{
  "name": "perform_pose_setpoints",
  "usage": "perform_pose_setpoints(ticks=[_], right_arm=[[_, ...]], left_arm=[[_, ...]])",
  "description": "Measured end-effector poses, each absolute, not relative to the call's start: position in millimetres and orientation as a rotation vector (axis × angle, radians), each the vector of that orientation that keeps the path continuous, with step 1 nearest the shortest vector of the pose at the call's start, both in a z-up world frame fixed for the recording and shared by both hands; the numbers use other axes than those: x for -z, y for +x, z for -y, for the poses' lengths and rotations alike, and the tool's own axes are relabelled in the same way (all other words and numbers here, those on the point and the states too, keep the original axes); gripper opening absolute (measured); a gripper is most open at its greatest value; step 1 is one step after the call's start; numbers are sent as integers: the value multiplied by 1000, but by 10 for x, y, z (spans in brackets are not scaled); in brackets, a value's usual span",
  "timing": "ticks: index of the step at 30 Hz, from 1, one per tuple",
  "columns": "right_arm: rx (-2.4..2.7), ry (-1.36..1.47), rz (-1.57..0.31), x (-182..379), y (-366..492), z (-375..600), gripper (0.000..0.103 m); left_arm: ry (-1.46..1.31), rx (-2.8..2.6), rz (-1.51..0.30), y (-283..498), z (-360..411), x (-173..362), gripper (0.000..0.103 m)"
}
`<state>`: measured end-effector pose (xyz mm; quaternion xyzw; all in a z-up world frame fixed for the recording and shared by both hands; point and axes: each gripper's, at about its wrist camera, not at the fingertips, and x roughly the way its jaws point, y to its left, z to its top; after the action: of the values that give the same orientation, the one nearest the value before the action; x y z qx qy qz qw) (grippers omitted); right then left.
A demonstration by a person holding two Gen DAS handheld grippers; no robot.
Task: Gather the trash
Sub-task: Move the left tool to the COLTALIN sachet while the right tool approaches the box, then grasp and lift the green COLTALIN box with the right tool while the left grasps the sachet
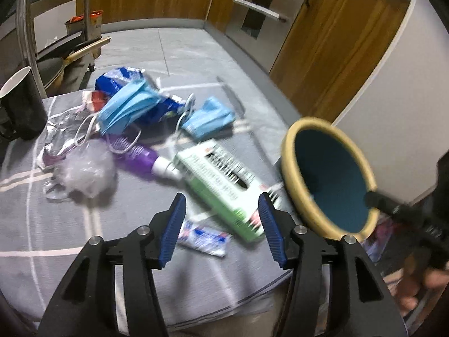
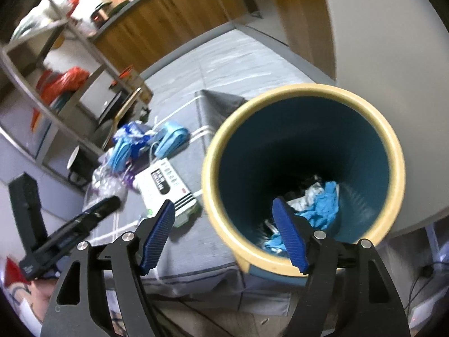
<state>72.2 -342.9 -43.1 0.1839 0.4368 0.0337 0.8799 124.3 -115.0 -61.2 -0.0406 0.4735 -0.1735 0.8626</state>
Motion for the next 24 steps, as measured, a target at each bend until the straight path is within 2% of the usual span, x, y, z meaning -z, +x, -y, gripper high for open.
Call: perform_pose_setpoints(ticks=[9,15,23,24], right_arm=[[-108,343,-932,463,777,3194,74],[-109,337,-944,487,780,3158,74],[-109,320,-969,548,836,3118,74],[-113,314,-971,550,851,3097,74]], left_arm=[[36,326,-1073,1181,1069,1020,59],[138,372,-1057,1153,1254,1111,68],[206,372,-1074,1185,1369,1249,68],[206,370,-1075,1188,1363,1256,63]])
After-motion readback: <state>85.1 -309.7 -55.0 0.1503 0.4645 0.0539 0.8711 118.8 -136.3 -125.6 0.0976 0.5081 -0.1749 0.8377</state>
